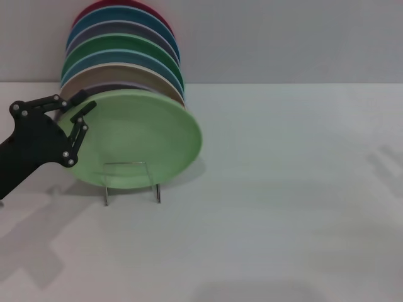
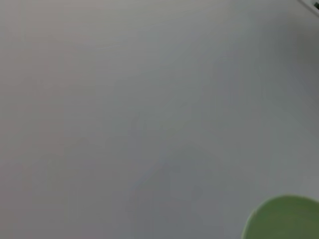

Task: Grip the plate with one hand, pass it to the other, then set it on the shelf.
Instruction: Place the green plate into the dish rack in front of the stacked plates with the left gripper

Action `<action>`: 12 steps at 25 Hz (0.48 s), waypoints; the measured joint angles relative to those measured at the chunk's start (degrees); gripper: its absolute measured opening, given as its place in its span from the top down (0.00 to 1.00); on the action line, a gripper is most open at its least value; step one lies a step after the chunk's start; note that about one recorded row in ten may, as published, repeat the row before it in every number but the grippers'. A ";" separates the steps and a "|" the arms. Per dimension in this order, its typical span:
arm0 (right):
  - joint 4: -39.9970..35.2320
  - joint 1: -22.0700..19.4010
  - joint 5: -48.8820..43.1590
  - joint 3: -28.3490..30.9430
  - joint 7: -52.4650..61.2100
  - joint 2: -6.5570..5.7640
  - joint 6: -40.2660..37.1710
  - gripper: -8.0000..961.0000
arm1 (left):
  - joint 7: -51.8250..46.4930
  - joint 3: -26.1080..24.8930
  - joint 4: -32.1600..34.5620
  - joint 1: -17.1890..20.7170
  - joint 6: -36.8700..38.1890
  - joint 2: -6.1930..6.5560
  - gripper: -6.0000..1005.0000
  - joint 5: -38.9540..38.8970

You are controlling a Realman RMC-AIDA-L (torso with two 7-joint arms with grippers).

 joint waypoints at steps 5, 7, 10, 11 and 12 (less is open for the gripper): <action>-0.02 -0.19 -0.16 0.00 0.02 0.00 0.10 0.31 | 1.78 -0.67 -0.06 0.02 -1.77 -0.91 0.87 0.00; -0.02 -0.30 -0.16 0.00 0.03 0.00 0.10 0.30 | 2.36 -0.81 -0.04 0.23 -1.96 -1.38 0.87 0.00; -0.02 -0.20 -0.18 0.00 0.04 0.00 0.10 0.30 | 3.79 -1.10 -0.01 0.37 -2.49 -2.20 0.86 0.00; -0.02 -0.20 -0.18 0.00 0.04 0.00 0.10 0.30 | 3.79 -1.10 -0.01 0.37 -2.49 -2.20 0.86 0.00; -0.01 -0.07 -0.22 0.00 0.04 0.00 0.10 0.30 | 4.13 -1.16 -0.01 0.40 -2.84 -2.52 0.86 0.01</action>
